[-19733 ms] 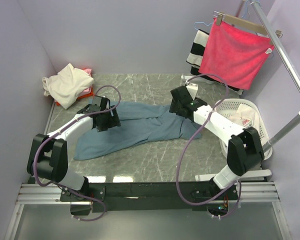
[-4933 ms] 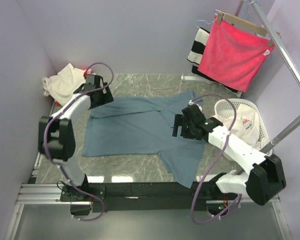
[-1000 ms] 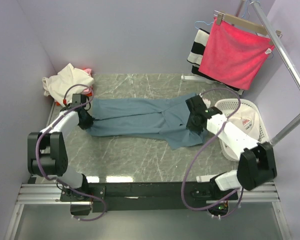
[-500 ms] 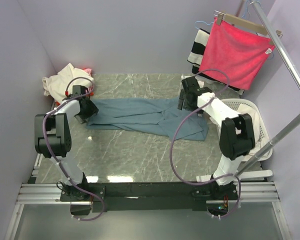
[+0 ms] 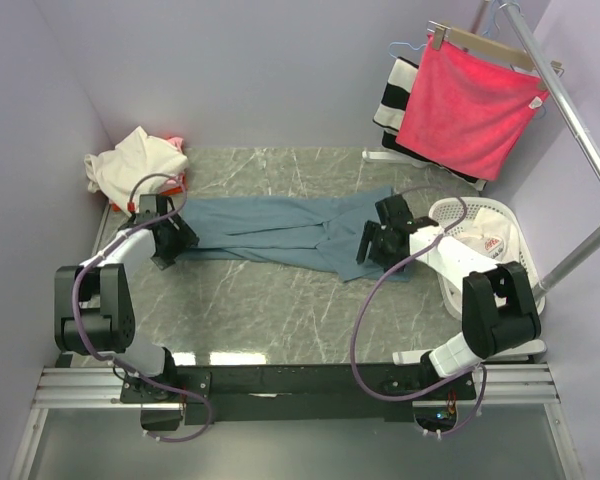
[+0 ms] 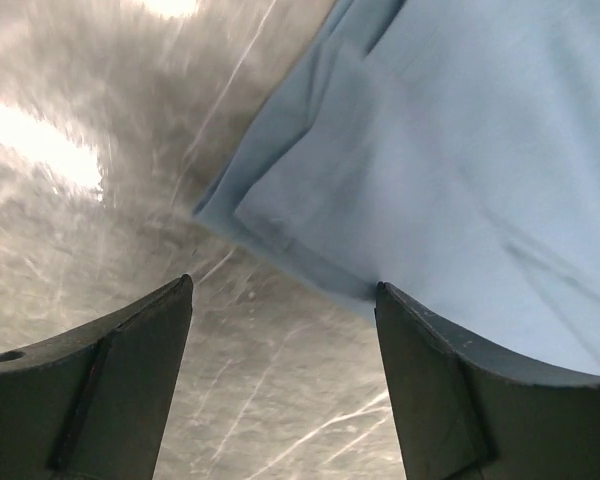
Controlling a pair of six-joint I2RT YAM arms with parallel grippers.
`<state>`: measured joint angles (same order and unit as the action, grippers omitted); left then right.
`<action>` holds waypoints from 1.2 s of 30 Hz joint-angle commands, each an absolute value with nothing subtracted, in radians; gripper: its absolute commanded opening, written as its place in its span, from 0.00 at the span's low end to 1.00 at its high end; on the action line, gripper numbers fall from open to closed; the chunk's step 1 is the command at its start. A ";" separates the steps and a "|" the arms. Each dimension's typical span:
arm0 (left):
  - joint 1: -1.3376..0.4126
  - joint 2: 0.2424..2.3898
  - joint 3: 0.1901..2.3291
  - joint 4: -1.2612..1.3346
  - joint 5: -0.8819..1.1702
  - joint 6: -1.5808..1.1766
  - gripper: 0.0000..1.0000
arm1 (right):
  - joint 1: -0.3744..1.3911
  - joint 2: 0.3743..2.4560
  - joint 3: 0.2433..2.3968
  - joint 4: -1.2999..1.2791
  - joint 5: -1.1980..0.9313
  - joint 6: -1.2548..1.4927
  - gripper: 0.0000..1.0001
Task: Fold and stack the t-shirts
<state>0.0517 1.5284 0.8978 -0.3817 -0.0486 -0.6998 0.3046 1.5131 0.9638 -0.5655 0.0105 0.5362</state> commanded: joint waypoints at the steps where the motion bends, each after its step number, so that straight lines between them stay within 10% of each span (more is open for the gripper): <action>1: 0.046 1.513 0.842 -0.263 -0.009 -0.732 0.79 | 0.302 1.468 0.894 -0.405 -0.153 0.604 0.77; 21: 0.046 1.578 0.836 -0.213 -0.012 -0.735 0.78 | 0.307 1.566 0.871 -0.345 -0.121 0.614 0.68; 31: 0.048 1.612 0.838 -0.195 -0.008 -0.726 0.64 | 0.308 1.624 0.890 -0.333 -0.120 0.604 0.29; 36: 0.046 1.615 0.841 -0.199 -0.008 -0.723 0.63 | 0.310 1.593 0.888 -0.347 -0.130 0.598 0.48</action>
